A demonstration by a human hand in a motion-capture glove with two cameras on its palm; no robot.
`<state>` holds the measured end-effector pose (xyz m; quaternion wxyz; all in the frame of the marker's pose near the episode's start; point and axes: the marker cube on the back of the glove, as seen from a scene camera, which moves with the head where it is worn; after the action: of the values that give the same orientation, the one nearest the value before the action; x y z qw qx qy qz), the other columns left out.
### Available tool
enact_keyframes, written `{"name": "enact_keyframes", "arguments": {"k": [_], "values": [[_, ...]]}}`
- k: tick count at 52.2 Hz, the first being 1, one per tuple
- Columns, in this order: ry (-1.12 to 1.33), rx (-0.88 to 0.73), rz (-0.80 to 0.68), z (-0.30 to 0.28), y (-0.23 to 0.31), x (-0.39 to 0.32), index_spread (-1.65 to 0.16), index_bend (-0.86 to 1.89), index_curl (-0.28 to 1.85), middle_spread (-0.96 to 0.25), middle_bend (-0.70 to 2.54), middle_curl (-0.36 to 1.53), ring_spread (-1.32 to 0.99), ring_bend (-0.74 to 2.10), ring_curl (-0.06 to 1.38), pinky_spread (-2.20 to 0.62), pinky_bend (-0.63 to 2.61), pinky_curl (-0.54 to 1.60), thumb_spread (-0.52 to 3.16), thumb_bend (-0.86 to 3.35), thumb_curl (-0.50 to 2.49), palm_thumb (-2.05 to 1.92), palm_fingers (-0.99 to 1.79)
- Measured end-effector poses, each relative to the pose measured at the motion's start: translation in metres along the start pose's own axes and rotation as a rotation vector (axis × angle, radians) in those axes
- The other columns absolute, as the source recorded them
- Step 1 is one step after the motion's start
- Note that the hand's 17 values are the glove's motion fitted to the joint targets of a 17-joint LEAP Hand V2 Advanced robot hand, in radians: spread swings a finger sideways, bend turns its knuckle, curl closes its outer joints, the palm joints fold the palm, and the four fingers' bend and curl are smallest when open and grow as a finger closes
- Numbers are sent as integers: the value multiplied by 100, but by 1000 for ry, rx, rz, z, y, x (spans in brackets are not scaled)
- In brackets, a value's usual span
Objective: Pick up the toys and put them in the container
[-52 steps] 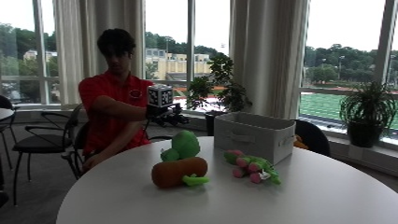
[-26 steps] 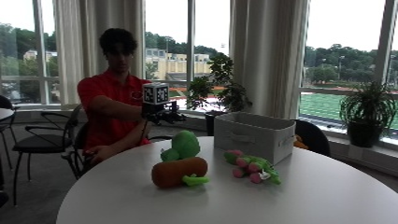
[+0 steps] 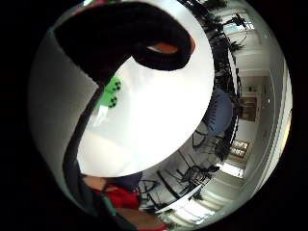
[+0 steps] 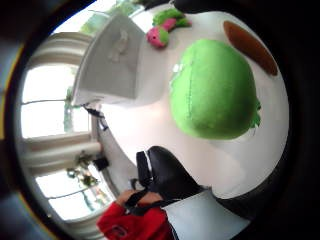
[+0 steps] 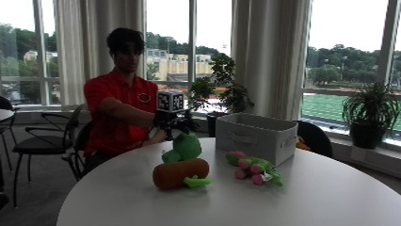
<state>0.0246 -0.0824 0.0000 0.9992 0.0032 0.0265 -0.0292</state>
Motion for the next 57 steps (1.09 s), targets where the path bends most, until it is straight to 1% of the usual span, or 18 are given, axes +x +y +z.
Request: {"name": "enact_keyframes", "arguments": {"k": [6, 8, 15, 20, 23, 26, 30, 32, 34, 37, 38, 42, 45, 50, 53, 55, 57], "values": [[-9, -26, -33, 10, -9, -7, -40, 17, 25, -14, 13, 20, -11, 18, 19, 9, 100, 38, 102, -4, 24, -3, -7], [-2, -41, -34, 14, -12, -7, -40, 19, 26, -14, 13, 20, -10, 18, 19, 9, 104, 40, 101, -4, 24, -3, -3], [-24, -93, -17, 29, -22, -10, -41, 20, 29, -12, 12, 20, -8, 18, 20, 10, 112, 41, 99, -4, 26, -3, -5], [-73, -163, -34, 41, -35, -12, -40, 7, 25, -9, 12, 19, -5, 21, 21, 9, 124, 44, 99, -3, 27, -2, -12], [-71, -195, -45, 46, -38, -13, -39, 7, 24, -8, 12, 19, -4, 23, 23, 9, 129, 44, 99, -3, 27, 0, -13], [-48, -228, -58, 50, -36, -20, -39, 8, 22, -7, 12, 19, -3, 25, 24, 8, 132, 45, 100, -2, 28, 1, -14], [41, -317, -107, 59, -34, -30, -39, 8, 21, -6, 12, 19, -1, 29, 25, 8, 135, 45, 100, -2, 29, 3, -14], [67, -331, -118, 60, -35, -29, -38, 10, 20, -5, 13, 19, -1, 28, 25, 7, 136, 45, 100, -3, 29, 2, -15], [86, -338, -129, 61, -32, -29, -39, 10, 20, -5, 11, 19, -1, 33, 27, 7, 136, 44, 100, -2, 30, 3, -13], [98, -338, -147, 63, -29, -31, -39, 11, 20, -5, 11, 18, -1, 40, 29, 5, 136, 44, 102, 0, 31, 8, -9], [98, -332, -152, 64, -27, -33, -39, 12, 20, -5, 12, 19, 0, 37, 28, 6, 138, 44, 101, -3, 31, 5, -14], [75, -290, -191, 69, -25, -35, -39, 10, 19, -7, 15, 19, -3, 52, 32, 2, 135, 42, 105, 1, 33, 14, -3], [40, -263, -209, 70, -27, -32, -40, 11, 19, -8, 16, 20, -4, 57, 33, 1, 135, 42, 106, 1, 34, 16, -3], [14, -241, -212, 66, -37, -21, -41, 17, 21, -12, 21, 23, -7, 62, 34, -1, 129, 39, 110, 4, 37, 26, 6], [6, -227, -204, 66, -37, -22, -42, 22, 23, -16, 25, 25, -11, 64, 34, -4, 124, 37, 113, 6, 39, 32, 19], [1, -215, -196, 65, -37, -22, -42, 20, 24, -17, 24, 25, -11, 64, 34, -4, 122, 36, 113, 5, 39, 32, 17], [-6, -196, -183, 63, -40, -20, -42, 23, 26, -19, 25, 27, -14, 66, 35, -7, 121, 36, 115, 6, 41, 35, 23]]}}
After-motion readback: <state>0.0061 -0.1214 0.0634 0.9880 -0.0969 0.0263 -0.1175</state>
